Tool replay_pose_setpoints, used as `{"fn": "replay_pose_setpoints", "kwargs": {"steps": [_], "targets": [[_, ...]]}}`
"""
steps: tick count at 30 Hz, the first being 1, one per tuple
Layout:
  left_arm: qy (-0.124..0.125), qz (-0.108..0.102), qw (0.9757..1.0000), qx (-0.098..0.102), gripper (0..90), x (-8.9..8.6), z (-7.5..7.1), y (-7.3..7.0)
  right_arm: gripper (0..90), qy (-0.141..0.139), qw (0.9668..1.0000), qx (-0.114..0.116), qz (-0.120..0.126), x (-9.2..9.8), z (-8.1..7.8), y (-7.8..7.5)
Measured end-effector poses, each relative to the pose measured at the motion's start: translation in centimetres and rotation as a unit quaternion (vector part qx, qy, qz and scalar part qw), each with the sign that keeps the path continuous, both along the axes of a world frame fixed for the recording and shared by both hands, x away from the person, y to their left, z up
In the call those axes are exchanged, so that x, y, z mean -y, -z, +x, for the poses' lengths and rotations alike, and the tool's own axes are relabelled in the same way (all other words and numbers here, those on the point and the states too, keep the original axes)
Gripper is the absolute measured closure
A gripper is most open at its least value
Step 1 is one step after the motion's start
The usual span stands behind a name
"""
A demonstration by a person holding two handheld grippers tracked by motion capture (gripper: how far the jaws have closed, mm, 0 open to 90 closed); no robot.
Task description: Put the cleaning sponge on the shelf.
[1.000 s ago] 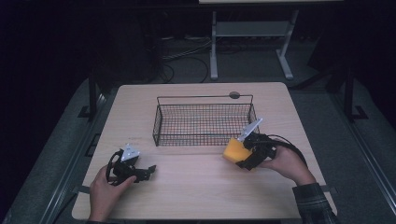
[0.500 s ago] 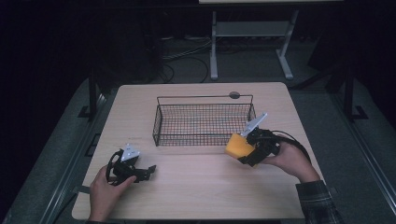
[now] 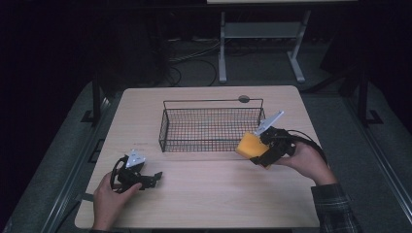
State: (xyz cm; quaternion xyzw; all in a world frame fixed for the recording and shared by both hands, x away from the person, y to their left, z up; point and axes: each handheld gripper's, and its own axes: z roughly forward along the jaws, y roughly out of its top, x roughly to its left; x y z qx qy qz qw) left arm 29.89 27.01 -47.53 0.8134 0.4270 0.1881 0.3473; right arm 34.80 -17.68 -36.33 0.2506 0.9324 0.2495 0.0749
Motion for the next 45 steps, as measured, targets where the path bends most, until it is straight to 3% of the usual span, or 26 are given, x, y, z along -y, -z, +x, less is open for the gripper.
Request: {"fn": "replay_pose_setpoints", "kwargs": {"steps": [26,45], "targets": [[-0.001,0.000,1.0000,0.001,12.5,0.0,0.0,0.0,22.5,0.022,0.9997,0.015,-0.002,0.7,2.9,-1.6],[0.000,0.000,1.0000,-0.001,12.6,0.0,0.0,0.0,22.5,0.037,0.9991,0.017,-0.008,0.9,6.1,-1.8]]}}
